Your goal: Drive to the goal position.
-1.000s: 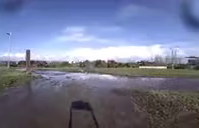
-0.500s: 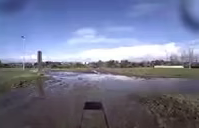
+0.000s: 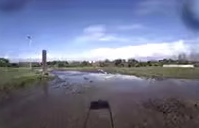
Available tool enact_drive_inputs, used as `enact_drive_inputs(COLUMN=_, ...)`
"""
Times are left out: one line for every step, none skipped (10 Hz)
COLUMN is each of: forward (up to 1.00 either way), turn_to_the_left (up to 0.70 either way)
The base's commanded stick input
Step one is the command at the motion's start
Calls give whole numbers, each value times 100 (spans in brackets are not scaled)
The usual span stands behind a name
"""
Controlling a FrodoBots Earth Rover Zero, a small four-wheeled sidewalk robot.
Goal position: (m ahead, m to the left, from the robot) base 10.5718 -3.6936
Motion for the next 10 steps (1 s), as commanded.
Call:
enact_drive_inputs(forward=70, turn_to_the_left=0)
enact_drive_inputs(forward=70, turn_to_the_left=0)
enact_drive_inputs(forward=70, turn_to_the_left=0)
enact_drive_inputs(forward=70, turn_to_the_left=0)
enact_drive_inputs(forward=70, turn_to_the_left=0)
enact_drive_inputs(forward=70, turn_to_the_left=0)
enact_drive_inputs(forward=70, turn_to_the_left=0)
enact_drive_inputs(forward=70, turn_to_the_left=0)
enact_drive_inputs(forward=70, turn_to_the_left=0)
enact_drive_inputs(forward=70, turn_to_the_left=0)
